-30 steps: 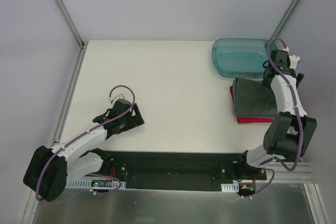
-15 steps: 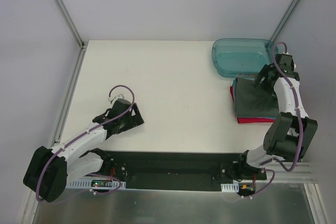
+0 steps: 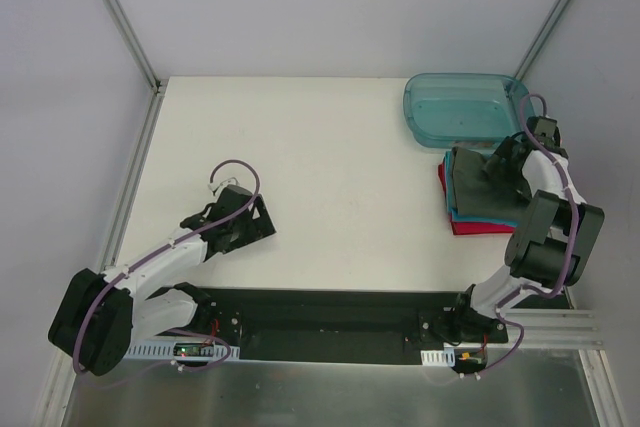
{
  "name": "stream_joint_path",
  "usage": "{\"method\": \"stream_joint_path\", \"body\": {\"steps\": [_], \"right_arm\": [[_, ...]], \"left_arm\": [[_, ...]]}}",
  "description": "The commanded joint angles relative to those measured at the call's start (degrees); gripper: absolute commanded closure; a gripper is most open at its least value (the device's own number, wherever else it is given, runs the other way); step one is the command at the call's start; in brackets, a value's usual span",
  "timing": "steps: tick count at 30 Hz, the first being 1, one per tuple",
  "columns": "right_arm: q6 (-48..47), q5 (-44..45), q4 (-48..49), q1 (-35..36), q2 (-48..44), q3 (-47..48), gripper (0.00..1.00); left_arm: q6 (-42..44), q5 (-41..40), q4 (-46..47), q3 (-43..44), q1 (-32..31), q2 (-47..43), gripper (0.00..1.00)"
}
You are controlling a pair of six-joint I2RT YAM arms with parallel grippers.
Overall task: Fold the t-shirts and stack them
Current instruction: Put the neatly folded tshirt into the corner of the board with the right arm
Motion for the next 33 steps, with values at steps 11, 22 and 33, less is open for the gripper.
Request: {"method": "stream_joint_path", "body": {"steps": [11,22,33], "right_arm": [[1.79,2.57,-3.4,-0.42,-18.35,-2.14,0.04],[4.35,0.74,-2.1,-4.29,-21.19,-10.74,0.04],[3.83,-0.14,-0.94,-5.25,-27.49,-12.43,0.04]], "left_arm": [[1.05,1.32,-0.72,-0.29,0.76,-4.12,0.01],[0.87,2.11,-0.72,-0.99,0.76,-5.88,0.01],[1.48,3.6,-0.99,-1.69,0.76,-8.6,0.01]]}}
